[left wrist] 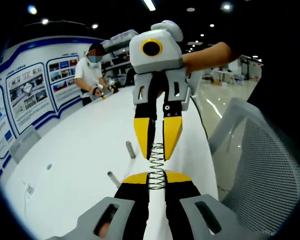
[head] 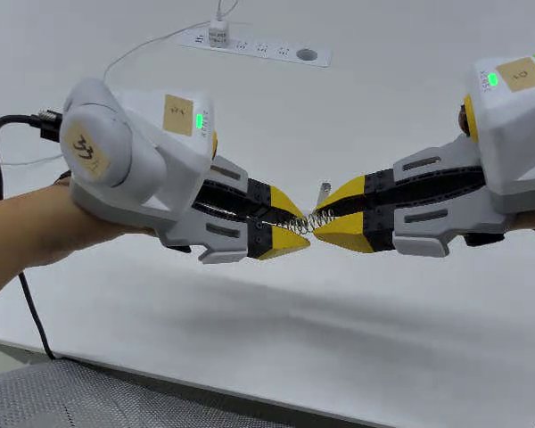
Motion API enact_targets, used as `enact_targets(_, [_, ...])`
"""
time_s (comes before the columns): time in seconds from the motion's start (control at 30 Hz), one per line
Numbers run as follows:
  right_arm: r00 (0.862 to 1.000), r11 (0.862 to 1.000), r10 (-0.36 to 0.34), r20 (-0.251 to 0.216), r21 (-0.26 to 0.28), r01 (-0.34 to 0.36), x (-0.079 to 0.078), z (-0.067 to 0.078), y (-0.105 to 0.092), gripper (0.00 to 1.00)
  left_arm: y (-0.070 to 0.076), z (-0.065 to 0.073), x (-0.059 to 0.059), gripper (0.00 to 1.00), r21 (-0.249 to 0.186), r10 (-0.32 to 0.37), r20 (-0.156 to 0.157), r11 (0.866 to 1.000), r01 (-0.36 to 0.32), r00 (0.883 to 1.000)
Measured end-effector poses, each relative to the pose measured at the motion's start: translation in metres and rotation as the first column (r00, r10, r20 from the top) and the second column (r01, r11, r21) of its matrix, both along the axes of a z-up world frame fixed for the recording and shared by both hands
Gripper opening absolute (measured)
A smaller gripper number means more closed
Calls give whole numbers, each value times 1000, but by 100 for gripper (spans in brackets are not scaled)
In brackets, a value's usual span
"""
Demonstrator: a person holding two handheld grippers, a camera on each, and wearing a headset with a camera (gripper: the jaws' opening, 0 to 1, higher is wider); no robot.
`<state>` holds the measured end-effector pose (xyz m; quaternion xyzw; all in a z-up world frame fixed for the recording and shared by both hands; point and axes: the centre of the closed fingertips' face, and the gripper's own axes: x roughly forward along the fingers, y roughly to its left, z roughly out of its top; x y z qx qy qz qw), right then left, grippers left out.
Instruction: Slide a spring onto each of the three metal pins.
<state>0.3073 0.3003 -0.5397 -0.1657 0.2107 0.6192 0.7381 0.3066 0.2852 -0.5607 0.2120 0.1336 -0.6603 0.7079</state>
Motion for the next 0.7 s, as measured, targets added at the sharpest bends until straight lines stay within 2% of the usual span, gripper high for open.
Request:
enact_targets(0.1, [1000,1000,2,-12,24,-2,-3,4,5,10,1,0,-1,10,6,-4,7,1000,4,1000])
enact_targets(0.23, [1000,999,-7,-19,47,8,-2,8,10,10,2,0,0,10,6,12,-2,1000,-12,1000])
enact_targets(0.27, [999,997,-16,-35,78,19,-1,11,13,10,1,0,1,10,-1,21,-14,1000,-21,1000])
enact_targets(0.37, [998,991,-25,-56,133,32,0,18,18,10,-2,3,1,10,-20,26,-18,999,-26,1000])
enact_targets(0.5, [999,993,-34,-42,114,38,2,16,16,10,-5,1,4,10,-14,33,-15,999,-33,999])
enact_targets(0.6, [998,992,-46,-50,117,52,2,16,14,10,-6,2,4,10,-22,35,-19,999,-36,999])
enact_targets(0.67, [997,990,-61,-52,122,67,3,16,14,10,-6,2,4,10,-33,49,-32,998,-50,998])
enact_targets(0.7, [996,988,-72,-59,131,79,3,17,14,10,-7,2,4,11,-44,57,-57,997,-59,997])
